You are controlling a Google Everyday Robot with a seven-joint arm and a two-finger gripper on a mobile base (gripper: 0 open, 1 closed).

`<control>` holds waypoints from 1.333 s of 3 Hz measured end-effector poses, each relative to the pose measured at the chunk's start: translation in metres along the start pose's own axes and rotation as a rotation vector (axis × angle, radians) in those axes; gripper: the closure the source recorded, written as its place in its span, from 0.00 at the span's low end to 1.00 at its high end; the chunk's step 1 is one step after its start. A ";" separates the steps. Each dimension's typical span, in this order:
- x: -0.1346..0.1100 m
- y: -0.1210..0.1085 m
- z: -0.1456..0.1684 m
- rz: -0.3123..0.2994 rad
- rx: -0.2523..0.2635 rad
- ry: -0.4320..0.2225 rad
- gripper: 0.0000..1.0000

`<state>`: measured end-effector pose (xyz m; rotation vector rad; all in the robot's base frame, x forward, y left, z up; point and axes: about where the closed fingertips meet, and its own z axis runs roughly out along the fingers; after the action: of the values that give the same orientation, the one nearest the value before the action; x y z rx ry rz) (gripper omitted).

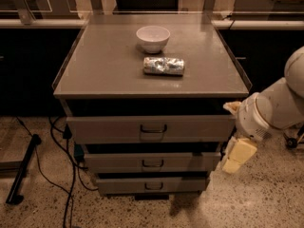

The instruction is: Open top drawer

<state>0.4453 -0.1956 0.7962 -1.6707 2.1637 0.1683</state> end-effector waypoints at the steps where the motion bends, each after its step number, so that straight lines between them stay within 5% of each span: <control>1: -0.005 -0.003 0.036 -0.018 -0.004 -0.028 0.00; 4: -0.007 -0.030 0.092 -0.029 0.062 -0.138 0.00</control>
Offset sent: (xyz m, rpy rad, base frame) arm 0.0393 0.0288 -0.0650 0.1008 -0.1028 0.0246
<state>0.4974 -0.1667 0.7191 -1.6059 2.0218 0.2003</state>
